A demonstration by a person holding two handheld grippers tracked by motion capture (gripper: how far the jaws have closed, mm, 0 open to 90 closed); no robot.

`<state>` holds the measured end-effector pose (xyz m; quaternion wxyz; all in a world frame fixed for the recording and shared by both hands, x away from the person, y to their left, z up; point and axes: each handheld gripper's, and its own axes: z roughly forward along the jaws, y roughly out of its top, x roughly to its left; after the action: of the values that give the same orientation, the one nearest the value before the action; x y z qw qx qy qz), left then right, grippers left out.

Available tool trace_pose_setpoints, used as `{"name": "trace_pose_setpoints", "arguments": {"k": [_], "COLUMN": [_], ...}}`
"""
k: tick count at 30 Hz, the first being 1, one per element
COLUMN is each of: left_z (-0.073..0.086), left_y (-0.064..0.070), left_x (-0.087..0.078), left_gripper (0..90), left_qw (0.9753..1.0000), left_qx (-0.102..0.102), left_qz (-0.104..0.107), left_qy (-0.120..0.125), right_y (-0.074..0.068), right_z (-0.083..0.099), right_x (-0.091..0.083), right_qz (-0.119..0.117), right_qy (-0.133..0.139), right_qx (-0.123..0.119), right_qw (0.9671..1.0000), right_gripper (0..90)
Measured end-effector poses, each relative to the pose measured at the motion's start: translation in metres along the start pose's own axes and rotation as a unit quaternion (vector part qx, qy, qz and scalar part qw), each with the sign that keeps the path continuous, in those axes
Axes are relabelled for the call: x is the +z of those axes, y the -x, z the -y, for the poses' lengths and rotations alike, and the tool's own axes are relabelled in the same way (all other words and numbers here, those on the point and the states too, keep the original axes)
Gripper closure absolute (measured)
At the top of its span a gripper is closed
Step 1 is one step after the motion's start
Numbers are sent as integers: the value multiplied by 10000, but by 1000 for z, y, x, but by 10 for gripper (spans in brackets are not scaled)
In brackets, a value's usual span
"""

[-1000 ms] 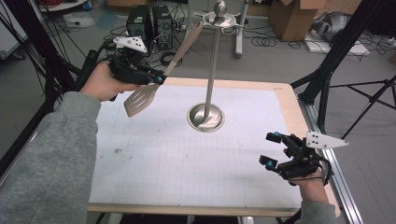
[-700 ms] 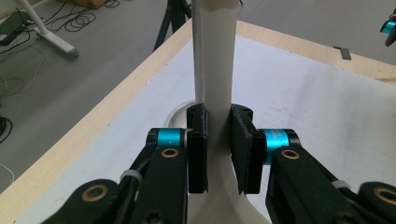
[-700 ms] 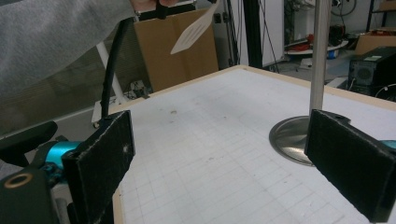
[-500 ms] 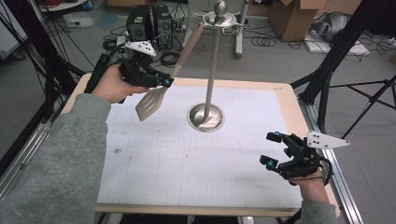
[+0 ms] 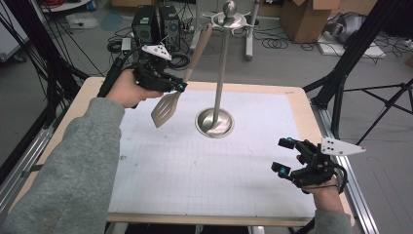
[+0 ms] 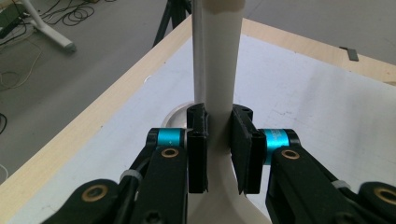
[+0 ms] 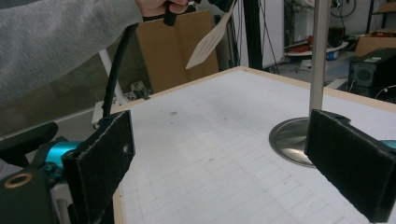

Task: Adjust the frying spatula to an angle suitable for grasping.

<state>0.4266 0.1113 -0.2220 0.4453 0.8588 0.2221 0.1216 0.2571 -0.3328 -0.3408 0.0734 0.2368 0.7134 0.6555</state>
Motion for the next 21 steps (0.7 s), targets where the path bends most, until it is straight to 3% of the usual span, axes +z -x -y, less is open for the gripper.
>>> {"name": "trace_pose_setpoints", "arguments": {"k": [21], "left_z": [-4], "left_y": [2], "left_x": [21], "left_gripper": [769], "left_qw": [10000], "left_qx": [-62], "left_qz": [-5], "left_qy": [-29], "right_y": [-2], "right_z": [-3], "right_x": [0], "right_qz": [5], "right_qy": [52], "right_qx": [-54], "right_qw": [10000], "right_gripper": [75]}}
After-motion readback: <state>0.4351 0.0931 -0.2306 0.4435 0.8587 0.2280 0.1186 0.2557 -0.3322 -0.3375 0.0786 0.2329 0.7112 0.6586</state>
